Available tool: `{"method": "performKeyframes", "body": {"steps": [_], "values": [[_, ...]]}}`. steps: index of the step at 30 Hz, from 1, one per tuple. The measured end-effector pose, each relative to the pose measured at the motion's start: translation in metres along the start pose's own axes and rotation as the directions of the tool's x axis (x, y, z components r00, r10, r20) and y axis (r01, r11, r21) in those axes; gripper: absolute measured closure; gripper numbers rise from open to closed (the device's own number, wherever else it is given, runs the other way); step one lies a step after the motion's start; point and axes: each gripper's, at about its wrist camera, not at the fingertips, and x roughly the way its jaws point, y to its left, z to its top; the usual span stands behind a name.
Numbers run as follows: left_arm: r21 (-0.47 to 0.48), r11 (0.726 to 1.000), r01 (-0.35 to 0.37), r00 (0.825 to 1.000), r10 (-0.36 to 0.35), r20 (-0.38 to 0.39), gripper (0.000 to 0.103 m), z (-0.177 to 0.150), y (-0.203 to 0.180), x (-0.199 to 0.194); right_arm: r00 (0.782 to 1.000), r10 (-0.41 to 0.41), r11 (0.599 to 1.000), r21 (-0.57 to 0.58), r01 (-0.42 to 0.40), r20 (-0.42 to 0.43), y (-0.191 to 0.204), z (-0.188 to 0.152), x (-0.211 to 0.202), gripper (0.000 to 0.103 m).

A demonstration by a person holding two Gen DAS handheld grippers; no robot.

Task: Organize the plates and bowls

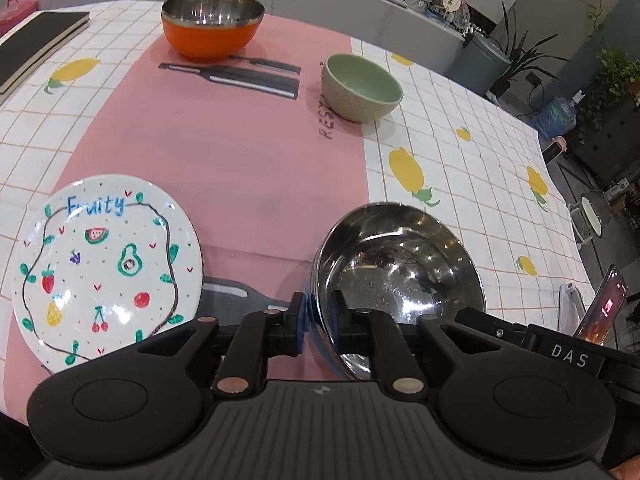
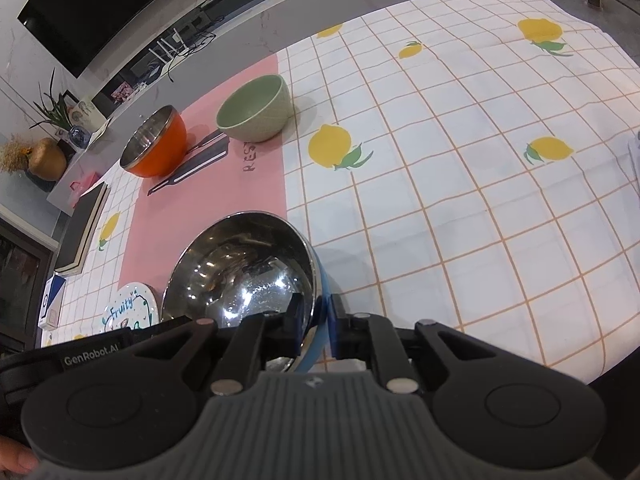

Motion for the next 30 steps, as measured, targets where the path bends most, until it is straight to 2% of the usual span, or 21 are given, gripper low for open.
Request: {"method": "performKeyframes", "body": {"steps": [2, 6, 8, 12, 17, 25, 30], "values": [[0.008, 1.0, 0.0, 1.0, 0.0, 0.016, 0.076, 0.0, 0.0, -0.003, 1.0, -0.005, 1.0, -0.01, 0.005, 0.005, 0.001, 0.0, -0.001, 0.089], [0.009, 1.0, 0.003, 0.999, -0.003, 0.037, 0.067, 0.003, 0.001, -0.007, 1.0, -0.009, 1.0, -0.019, 0.009, 0.018, 0.002, 0.001, -0.004, 0.071], [0.012, 1.0, 0.004, 0.999, -0.005, 0.049, 0.061, 0.005, 0.002, -0.009, 1.0, -0.013, 0.999, -0.03, 0.014, 0.028, 0.004, 0.003, -0.005, 0.068], [0.027, 1.0, 0.012, 0.998, -0.014, 0.068, 0.056, 0.011, 0.003, -0.013, 0.999, -0.015, 0.999, -0.048, 0.018, 0.043, 0.007, 0.007, -0.008, 0.058], [0.057, 0.998, 0.01, 0.996, -0.015, 0.093, 0.048, 0.023, 0.003, -0.018, 0.998, -0.02, 0.997, -0.067, 0.024, 0.058, 0.011, 0.016, -0.009, 0.05], [0.129, 0.992, -0.002, 0.993, -0.013, 0.121, 0.039, 0.047, -0.003, -0.02, 0.997, -0.03, 0.995, -0.096, 0.037, 0.073, 0.018, 0.031, -0.004, 0.044], [0.178, 0.984, -0.017, 0.991, -0.007, 0.13, 0.036, 0.064, -0.007, -0.016, 0.996, -0.033, 0.991, -0.126, 0.043, 0.081, 0.026, 0.043, 0.001, 0.036]]}}
